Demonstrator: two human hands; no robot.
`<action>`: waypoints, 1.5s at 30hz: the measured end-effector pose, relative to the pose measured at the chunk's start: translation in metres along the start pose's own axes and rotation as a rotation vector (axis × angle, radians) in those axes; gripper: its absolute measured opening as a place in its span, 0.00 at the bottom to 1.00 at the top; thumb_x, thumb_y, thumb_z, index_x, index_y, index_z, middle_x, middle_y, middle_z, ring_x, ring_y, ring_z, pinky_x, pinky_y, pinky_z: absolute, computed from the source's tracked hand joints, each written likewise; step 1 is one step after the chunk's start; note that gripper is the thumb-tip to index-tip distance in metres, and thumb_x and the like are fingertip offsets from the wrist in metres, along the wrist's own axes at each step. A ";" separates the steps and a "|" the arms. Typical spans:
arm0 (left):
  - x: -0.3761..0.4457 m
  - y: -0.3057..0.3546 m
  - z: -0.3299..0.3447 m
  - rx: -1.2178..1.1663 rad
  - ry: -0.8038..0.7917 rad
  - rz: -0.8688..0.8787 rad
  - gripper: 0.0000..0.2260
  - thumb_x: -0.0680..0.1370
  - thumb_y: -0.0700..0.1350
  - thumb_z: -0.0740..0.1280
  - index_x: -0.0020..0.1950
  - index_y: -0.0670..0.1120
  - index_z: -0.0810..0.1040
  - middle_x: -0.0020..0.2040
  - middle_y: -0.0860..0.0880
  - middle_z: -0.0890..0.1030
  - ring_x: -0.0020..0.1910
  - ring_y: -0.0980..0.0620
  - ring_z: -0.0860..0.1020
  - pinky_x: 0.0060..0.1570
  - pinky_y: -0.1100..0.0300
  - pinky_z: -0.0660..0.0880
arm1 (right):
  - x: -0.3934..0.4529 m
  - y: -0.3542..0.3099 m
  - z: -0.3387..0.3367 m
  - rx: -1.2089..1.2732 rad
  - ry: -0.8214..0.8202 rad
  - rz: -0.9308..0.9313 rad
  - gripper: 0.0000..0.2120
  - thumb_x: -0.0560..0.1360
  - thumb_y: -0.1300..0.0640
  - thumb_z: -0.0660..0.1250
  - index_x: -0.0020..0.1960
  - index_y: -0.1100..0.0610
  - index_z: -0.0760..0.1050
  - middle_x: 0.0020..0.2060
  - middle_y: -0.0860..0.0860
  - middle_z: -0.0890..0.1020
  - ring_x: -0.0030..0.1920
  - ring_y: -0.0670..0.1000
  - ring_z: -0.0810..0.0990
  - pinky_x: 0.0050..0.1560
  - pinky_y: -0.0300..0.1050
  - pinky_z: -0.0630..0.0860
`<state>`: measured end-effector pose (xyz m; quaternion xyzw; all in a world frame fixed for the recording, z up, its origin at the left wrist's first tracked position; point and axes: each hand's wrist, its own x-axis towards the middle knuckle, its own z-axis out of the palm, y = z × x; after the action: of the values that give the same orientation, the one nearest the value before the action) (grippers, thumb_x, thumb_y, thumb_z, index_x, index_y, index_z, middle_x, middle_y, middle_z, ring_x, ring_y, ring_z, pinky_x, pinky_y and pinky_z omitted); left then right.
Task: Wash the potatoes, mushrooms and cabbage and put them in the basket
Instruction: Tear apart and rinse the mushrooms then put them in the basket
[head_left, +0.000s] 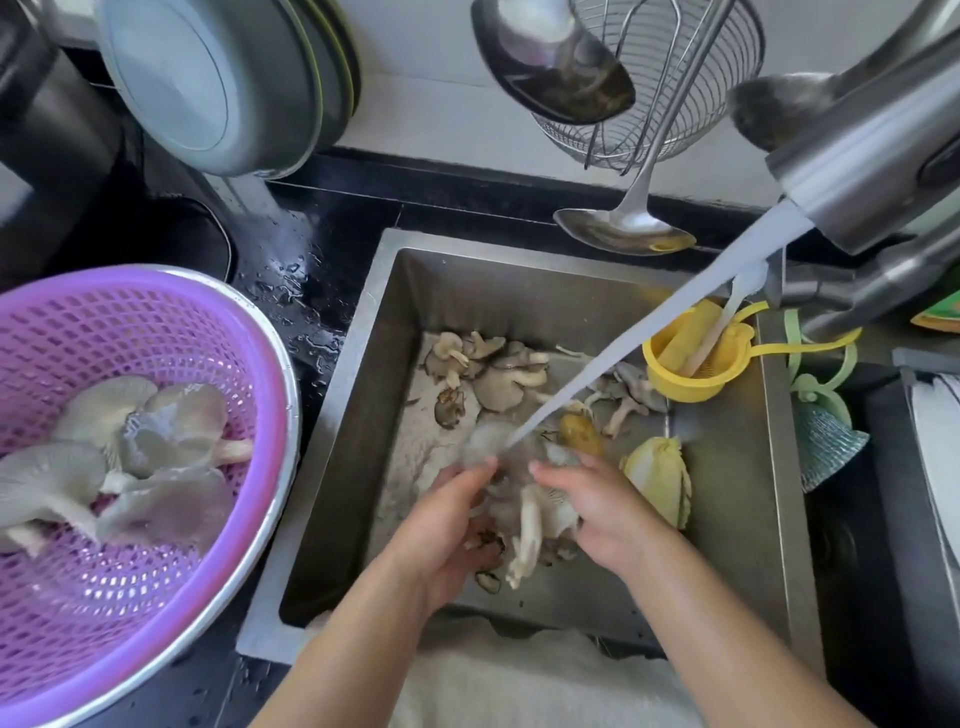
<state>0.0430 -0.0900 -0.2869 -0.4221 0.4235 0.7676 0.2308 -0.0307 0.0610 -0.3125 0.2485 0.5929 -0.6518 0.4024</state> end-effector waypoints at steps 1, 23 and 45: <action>0.002 0.002 -0.001 0.000 -0.008 -0.002 0.14 0.83 0.53 0.68 0.66 0.48 0.79 0.47 0.49 0.86 0.42 0.51 0.84 0.47 0.52 0.76 | 0.002 0.003 0.004 0.009 -0.031 0.019 0.18 0.78 0.65 0.71 0.67 0.61 0.78 0.54 0.60 0.87 0.56 0.63 0.85 0.57 0.58 0.81; 0.042 0.001 0.006 0.269 0.301 0.201 0.04 0.81 0.44 0.69 0.51 0.48 0.84 0.49 0.48 0.87 0.52 0.48 0.82 0.48 0.55 0.75 | -0.014 -0.001 0.003 -0.641 0.512 -0.544 0.15 0.79 0.62 0.70 0.65 0.54 0.81 0.56 0.47 0.83 0.57 0.50 0.80 0.58 0.42 0.75; 0.035 -0.001 -0.001 -0.041 0.180 0.202 0.13 0.83 0.46 0.69 0.66 0.42 0.77 0.53 0.42 0.88 0.49 0.44 0.87 0.48 0.52 0.84 | -0.007 0.006 0.019 -0.690 0.334 -0.572 0.17 0.78 0.53 0.71 0.65 0.51 0.75 0.59 0.43 0.77 0.58 0.46 0.78 0.59 0.48 0.78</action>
<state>0.0251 -0.0902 -0.3173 -0.4488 0.4672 0.7545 0.1047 -0.0195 0.0446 -0.3072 0.0287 0.8758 -0.4526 0.1652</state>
